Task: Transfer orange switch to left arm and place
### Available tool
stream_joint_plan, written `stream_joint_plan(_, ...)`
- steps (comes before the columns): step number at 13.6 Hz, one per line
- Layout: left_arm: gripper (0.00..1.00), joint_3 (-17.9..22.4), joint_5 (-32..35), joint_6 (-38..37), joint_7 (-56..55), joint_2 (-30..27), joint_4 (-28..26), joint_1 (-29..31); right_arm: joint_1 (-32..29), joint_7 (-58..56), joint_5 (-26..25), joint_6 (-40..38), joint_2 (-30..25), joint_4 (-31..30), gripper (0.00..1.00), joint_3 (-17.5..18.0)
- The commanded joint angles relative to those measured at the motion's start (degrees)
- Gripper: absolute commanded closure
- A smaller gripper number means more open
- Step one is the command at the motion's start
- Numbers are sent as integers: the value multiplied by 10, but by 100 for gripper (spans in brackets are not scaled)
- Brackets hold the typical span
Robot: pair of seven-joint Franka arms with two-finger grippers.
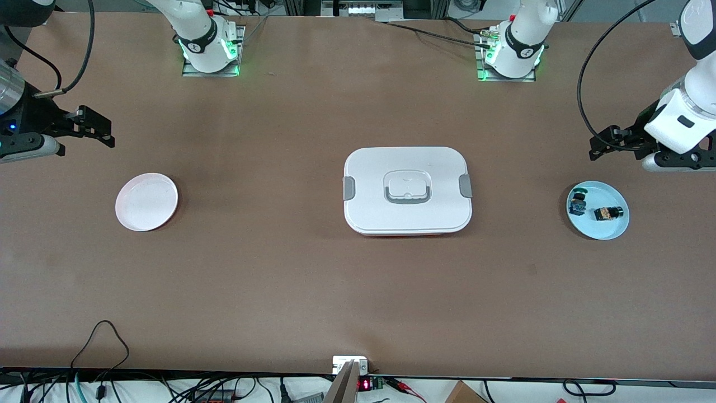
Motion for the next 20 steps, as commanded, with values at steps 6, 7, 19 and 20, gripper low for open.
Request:
stream_joint_plan(6,0,2,3,-21,1,5,13,12,9,9,3,-23,-13,43,0,2)
stream_joint_plan(7,0,2,4,-21,3,4,15,12,11,9,4,-20,-13,46,0,2)
stream_joint_plan(19,0,2,2,-37,2,7,34,12,33,8,1,-28,-7,54,0,1)
stream_joint_plan(20,0,2,2,-37,2,8,35,12,33,8,-1,-28,-3,54,0,1)
